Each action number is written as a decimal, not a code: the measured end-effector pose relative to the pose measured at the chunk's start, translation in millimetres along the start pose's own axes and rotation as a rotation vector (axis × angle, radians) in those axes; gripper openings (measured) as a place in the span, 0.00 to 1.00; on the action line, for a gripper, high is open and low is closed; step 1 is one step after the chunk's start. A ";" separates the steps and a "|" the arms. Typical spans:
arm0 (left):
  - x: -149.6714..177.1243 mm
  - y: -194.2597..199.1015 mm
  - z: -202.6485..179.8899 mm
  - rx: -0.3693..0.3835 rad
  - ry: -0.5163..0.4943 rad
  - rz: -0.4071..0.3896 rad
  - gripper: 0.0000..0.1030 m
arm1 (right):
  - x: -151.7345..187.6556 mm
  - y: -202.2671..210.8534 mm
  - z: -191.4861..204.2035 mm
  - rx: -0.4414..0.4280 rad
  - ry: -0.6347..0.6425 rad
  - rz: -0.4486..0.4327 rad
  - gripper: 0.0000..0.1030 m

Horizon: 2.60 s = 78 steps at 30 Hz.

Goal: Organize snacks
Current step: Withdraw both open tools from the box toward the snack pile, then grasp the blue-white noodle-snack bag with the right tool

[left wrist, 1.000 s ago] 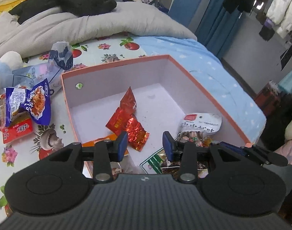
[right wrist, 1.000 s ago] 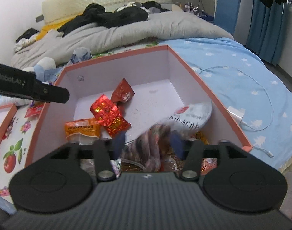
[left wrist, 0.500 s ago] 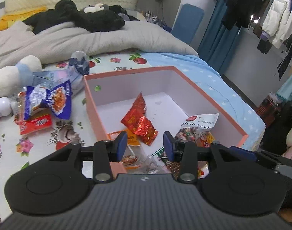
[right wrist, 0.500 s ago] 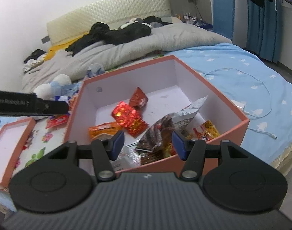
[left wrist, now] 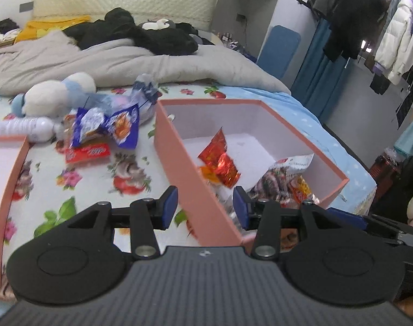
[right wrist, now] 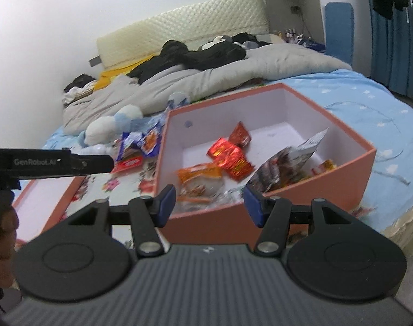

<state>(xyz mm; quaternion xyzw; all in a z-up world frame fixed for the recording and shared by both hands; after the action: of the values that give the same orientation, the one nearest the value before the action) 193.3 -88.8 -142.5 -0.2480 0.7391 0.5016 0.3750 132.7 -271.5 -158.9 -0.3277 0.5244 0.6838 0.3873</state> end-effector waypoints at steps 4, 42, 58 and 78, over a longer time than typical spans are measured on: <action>22.0 18.4 19.0 -0.037 0.046 -0.003 0.49 | 15.9 6.9 17.7 -0.018 0.028 0.008 0.56; 42.0 9.6 149.6 -0.174 0.173 -0.062 0.63 | 2.0 -49.8 115.7 -0.171 -0.008 -0.101 0.56; 8.2 -97.1 195.2 -0.152 0.170 -0.034 0.73 | -50.7 -184.8 124.2 -0.322 -0.007 0.140 0.58; -12.0 -216.1 290.4 -0.125 0.253 0.045 0.61 | -56.9 -357.1 186.3 -0.230 0.685 0.400 0.61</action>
<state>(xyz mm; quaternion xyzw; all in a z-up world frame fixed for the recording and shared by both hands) 449.8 99.7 -315.4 -0.3155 0.7532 0.5196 0.2512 464.3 -47.5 -231.9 -0.4692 0.5965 0.6511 0.0109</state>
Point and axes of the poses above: each gripper's, at about its wrist camera, not at the fingertips, and y roughly against the way its jaws point, z to its left, x to its underside, the point moved 6 cm from there along -y, roughly the way its jaws point, and after that the axes turned 4 degrees about -z, right-handed, at the moved point
